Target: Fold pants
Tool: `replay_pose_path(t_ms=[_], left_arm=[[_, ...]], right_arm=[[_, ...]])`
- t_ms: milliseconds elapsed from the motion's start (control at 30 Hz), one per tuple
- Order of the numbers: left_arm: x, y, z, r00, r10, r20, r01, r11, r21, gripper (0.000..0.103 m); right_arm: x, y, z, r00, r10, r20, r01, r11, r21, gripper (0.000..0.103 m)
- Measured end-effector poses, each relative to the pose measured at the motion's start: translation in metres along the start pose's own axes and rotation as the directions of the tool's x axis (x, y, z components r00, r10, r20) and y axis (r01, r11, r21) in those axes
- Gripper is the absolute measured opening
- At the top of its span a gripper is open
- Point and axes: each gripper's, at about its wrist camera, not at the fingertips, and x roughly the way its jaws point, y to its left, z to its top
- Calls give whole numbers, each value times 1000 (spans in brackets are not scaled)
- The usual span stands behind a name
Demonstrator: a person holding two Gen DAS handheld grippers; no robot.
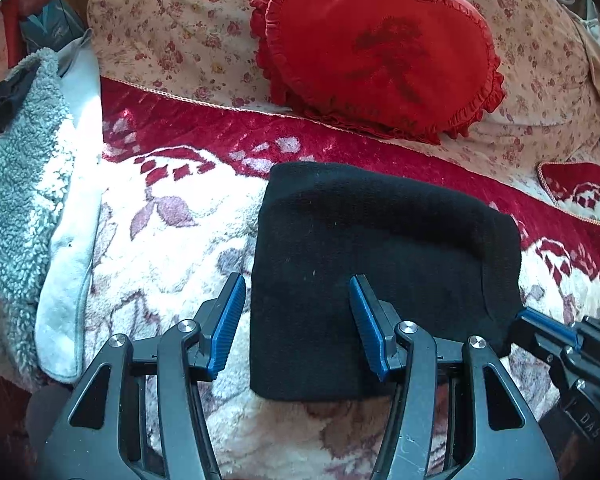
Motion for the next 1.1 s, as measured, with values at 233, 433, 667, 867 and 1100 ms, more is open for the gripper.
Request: replay_pose_path(t_ms=[233,433,667,867,1100], left_arm=[[-5,-6,-16,1000,-6,-12,6,1000,13,53],[1,-14,-26,1000,16,-14,-16,999,31,55],[3,-13,-28,1000,8,-18,-8,1000,20,58],[3,-10,-26,1000,-2,-25,2,1000,5,58],[3,-5,-25,999,-22,-42,21,1000,-23,62]], right_arm=[[4,11,0,1000,16,-7,-16,1000,-25,8],[20,4,-11,998,19,-61,-20,1000,-5,10],[26,-2,-16,997,40,-64,-39,999,20,10],[16,0,-10,997,41,-70,-41,999,-4,13],[6,-3,-3,999,31,-43,-30,999,13,22]])
